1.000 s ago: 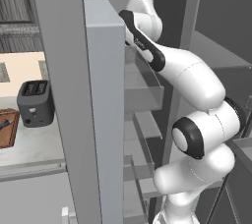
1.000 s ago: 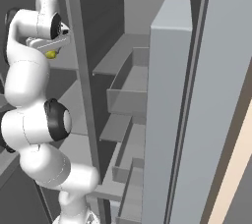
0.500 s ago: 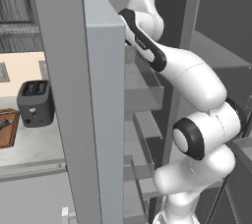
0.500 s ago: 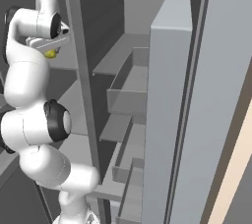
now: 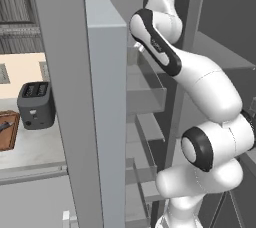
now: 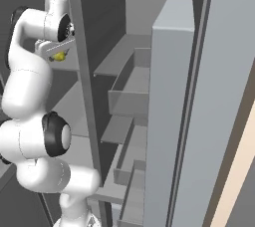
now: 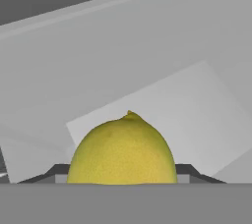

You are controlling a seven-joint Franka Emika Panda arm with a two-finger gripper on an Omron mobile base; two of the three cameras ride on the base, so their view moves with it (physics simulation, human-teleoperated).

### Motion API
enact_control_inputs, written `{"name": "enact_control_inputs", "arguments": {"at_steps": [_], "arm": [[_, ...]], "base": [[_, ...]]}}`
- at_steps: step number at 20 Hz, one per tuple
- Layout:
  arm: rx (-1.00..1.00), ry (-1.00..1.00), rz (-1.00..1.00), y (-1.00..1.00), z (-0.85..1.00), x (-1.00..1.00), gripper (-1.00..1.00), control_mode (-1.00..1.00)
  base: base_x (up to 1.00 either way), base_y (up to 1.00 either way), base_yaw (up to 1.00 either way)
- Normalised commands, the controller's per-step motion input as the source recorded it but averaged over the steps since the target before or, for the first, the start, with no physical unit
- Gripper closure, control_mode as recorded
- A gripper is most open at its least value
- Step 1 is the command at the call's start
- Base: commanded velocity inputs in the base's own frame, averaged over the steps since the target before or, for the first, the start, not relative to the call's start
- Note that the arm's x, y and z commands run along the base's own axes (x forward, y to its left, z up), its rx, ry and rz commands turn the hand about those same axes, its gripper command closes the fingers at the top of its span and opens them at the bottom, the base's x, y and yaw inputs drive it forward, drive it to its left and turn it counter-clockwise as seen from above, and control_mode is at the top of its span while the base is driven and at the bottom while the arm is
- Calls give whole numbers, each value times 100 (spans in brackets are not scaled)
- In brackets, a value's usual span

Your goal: Retrieve a lemon from the fridge and place it on the cutting board with the fish.

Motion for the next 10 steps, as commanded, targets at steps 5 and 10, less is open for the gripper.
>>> {"name": "enact_control_inputs", "arguments": {"at_steps": [5,10], "arm": [[0,0,2,0,22,-36,100,-100],[0,0,3,-2,32,-38,100,-100]], "base": [[0,0,0],[0,0,0]]}}
